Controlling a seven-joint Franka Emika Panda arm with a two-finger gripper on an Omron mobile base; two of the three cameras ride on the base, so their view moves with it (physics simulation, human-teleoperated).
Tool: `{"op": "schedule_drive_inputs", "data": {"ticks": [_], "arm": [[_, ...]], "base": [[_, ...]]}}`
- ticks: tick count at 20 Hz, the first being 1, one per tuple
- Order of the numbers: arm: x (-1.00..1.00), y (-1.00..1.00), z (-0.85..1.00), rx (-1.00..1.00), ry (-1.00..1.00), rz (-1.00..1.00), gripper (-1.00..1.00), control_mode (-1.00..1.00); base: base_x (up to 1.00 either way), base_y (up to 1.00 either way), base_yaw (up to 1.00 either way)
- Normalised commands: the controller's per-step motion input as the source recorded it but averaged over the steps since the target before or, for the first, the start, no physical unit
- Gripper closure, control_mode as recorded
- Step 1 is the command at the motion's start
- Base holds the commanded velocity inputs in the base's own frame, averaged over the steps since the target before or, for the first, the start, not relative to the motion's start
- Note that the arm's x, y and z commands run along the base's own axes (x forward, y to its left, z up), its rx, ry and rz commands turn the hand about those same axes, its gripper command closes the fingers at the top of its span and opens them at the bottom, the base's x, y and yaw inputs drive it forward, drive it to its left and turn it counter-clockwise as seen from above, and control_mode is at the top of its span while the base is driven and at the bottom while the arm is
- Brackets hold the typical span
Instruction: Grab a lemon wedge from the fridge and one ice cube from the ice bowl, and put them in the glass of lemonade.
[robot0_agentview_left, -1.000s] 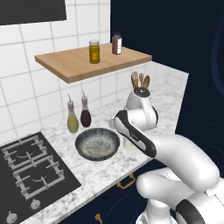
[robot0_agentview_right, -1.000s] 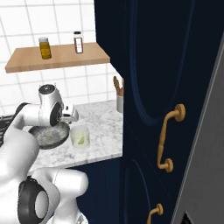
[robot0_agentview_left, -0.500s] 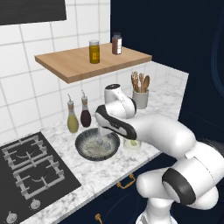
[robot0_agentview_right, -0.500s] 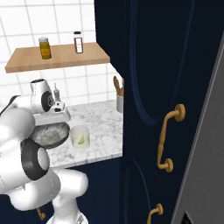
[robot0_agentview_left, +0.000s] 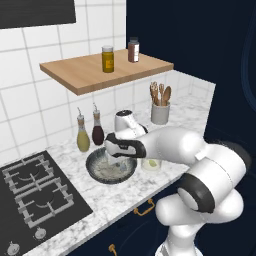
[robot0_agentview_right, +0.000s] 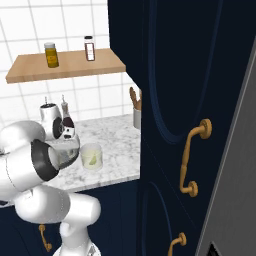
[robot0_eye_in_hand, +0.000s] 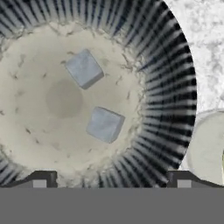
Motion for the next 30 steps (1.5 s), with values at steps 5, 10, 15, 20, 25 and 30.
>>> {"op": "schedule_drive_inputs", "data": {"ticks": [5, 10, 15, 20, 25, 30], "arm": [[0.29, 0.27, -0.32, 0.00, 0.06, 0.00, -1.00, -1.00], [0.01, 0.07, -0.31, 0.00, 0.01, 0.00, -1.00, -1.00], [-0.23, -0.02, -0.05, 0.00, -0.01, 0.00, -1.00, -1.00], [-0.22, -0.14, 0.02, 0.02, -0.06, 0.00, -1.00, -1.00], [0.42, 0.11, -0.40, 0.00, 0.02, 0.02, -1.00, -1.00], [0.04, 0.02, -0.04, -0.04, 0.07, 0.07, -1.00, -1.00]], "base": [[0.00, 0.00, 0.00], [0.00, 0.00, 0.00], [0.00, 0.00, 0.00], [0.00, 0.00, 0.00], [0.00, 0.00, 0.00], [0.00, 0.00, 0.00]]}}
